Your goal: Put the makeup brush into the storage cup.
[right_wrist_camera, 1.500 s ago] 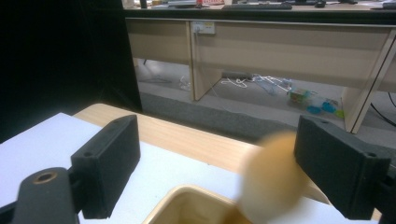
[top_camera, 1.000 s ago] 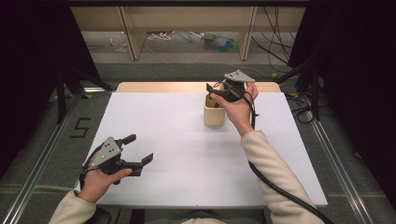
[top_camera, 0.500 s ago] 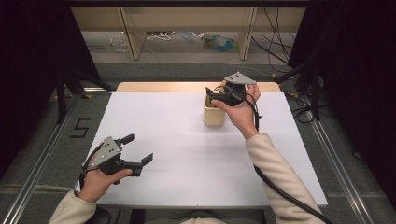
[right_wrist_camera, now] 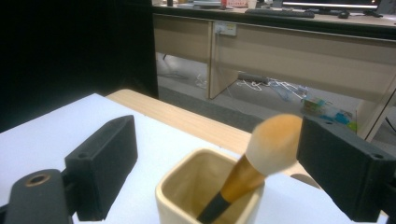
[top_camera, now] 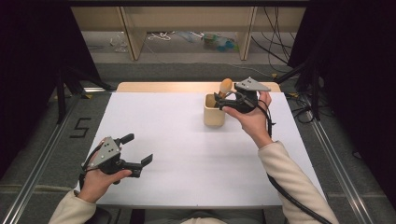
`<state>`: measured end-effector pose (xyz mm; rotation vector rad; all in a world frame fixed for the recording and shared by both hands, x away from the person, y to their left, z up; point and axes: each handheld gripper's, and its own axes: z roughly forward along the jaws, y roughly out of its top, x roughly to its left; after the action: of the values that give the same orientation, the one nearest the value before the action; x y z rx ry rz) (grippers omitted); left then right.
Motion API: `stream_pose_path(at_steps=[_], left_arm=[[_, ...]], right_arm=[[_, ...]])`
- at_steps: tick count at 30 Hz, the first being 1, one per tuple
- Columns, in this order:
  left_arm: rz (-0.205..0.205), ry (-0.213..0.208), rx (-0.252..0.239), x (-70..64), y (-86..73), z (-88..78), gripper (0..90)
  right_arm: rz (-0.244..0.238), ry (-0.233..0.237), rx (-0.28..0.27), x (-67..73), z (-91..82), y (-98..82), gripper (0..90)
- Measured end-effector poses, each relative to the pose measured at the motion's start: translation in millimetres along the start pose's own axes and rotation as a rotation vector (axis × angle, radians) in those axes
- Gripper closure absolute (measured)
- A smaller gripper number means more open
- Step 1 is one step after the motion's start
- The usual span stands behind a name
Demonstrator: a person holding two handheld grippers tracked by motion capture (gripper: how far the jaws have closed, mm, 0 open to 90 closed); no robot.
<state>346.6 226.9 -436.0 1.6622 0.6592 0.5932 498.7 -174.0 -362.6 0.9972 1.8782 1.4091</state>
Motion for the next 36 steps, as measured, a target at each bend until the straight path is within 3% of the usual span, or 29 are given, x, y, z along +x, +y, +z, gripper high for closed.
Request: stream_pose_path(at_steps=[4,8,10,12,17,23,27,28,36], left_arm=[[0.007,0.002,0.003,0.1,0.0,-0.2,0.0],[0.008,0.000,0.002,0.0,0.0,-0.3,0.0],[0.008,-0.001,0.003,-0.3,-0.2,0.0,0.0],[0.008,0.001,0.002,-0.4,-0.2,0.0,0.0],[0.004,-0.003,0.001,-0.6,0.0,0.0,0.0],[0.001,-0.004,0.001,-0.4,0.2,-0.3,0.0],[0.001,-0.003,0.000,-0.5,0.0,0.0,0.0],[-0.001,-0.009,-0.009,-0.5,-0.2,0.7,0.0],[0.000,-0.007,-0.003,-0.9,0.3,-0.2,0.0]], right_arm=[[0.008,0.011,0.002,-2.1,-13.0,-4.2,13.4],[-0.013,0.015,-0.007,-4.3,-28.0,-8.9,13.5],[0.003,0.027,0.002,-4.2,-35.6,-11.4,13.7],[-0.015,0.025,-0.015,-5.7,-42.0,-14.3,13.8],[0.020,0.051,-0.012,-8.0,-58.3,-22.4,13.9],[0.023,0.071,-0.024,-10.0,-76.1,-30.5,15.0],[0.008,0.092,-0.037,-8.2,-85.6,-37.6,15.2],[-0.015,0.093,-0.053,-8.8,-87.0,-39.3,15.2],[-0.035,0.129,-0.042,-1.9,-104.2,-53.2,15.4]])
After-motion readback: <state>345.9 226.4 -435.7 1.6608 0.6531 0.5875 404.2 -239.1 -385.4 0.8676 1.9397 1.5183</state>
